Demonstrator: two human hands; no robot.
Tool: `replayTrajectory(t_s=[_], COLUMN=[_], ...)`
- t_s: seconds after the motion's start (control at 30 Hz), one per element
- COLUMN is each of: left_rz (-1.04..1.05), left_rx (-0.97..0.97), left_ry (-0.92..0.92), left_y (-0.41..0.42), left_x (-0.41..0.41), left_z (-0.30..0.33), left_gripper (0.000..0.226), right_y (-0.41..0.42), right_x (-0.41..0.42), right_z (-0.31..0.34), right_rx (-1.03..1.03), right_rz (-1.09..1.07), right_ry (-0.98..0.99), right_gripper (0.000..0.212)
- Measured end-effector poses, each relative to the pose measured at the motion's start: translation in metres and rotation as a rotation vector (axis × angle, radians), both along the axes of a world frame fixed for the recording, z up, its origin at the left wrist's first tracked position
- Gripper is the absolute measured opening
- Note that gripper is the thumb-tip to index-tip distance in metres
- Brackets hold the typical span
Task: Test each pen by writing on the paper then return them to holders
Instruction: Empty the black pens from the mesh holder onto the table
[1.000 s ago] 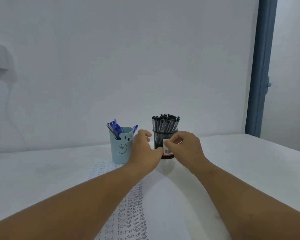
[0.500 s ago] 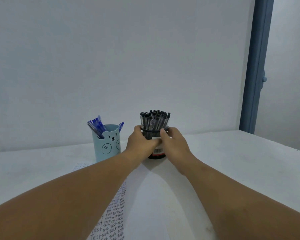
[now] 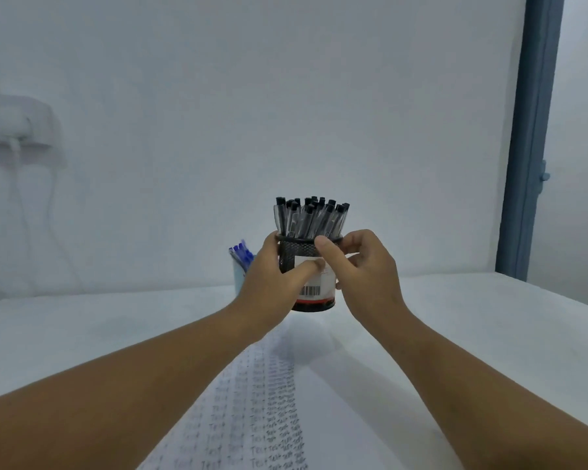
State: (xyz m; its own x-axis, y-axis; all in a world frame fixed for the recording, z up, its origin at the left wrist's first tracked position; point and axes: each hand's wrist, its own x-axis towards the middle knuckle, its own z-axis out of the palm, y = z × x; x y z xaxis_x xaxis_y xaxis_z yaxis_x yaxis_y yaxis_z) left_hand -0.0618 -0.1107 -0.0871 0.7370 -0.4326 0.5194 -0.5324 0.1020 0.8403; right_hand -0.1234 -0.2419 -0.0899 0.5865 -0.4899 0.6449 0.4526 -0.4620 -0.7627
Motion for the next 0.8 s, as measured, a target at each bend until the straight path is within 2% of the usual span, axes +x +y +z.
replayTrajectory(t_s=[0.13,0.23,0.33,0.43,0.5,0.57,0.63,0.7,0.8], left_rz=[0.033,0.084,0.214,0.367,0.468,0.562,0.610,0.620,0.623], left_rx=[0.016,0.056,0.133,0.211,0.314,0.470,0.562,0.599,0.667], left_ry=[-0.012,-0.023,-0.046,-0.117,-0.231,-0.376,-0.493,-0.598,-0.736], left_y=[0.069,0.125,0.176,0.222,0.252,0.276,0.290,0.295,0.292], left_x=[-0.006,0.000,0.015,0.038,0.057,0.071,0.084,0.094,0.103], left_z=[-0.004,-0.006,-0.005,-0.003,-0.010,-0.022,-0.034,-0.039,-0.042], left_gripper=[0.029,0.036,0.053,0.056,0.061,0.077,0.092,0.095,0.096], right_y=[0.047,0.089,0.133,0.164,0.180,0.192,0.204,0.217,0.227], right_x=[0.003,0.017,0.038,0.062,0.079,0.093,0.105,0.114,0.128], right_z=[0.006,0.008,0.007,0.008,0.007,0.004,-0.001,-0.012,-0.038], right_rx=[0.012,-0.018,-0.022,-0.048,-0.022,-0.028,-0.101,-0.132,-0.020], right_rz=[0.186,0.348,0.461,0.532,0.610,0.629,0.635,0.679,0.710], right_ry=[0.130,0.264,0.382,0.505,0.548,0.525,0.470,0.422,0.323], right_gripper=[0.052,0.067,0.061,0.056,0.072,0.097,0.105,0.100,0.071])
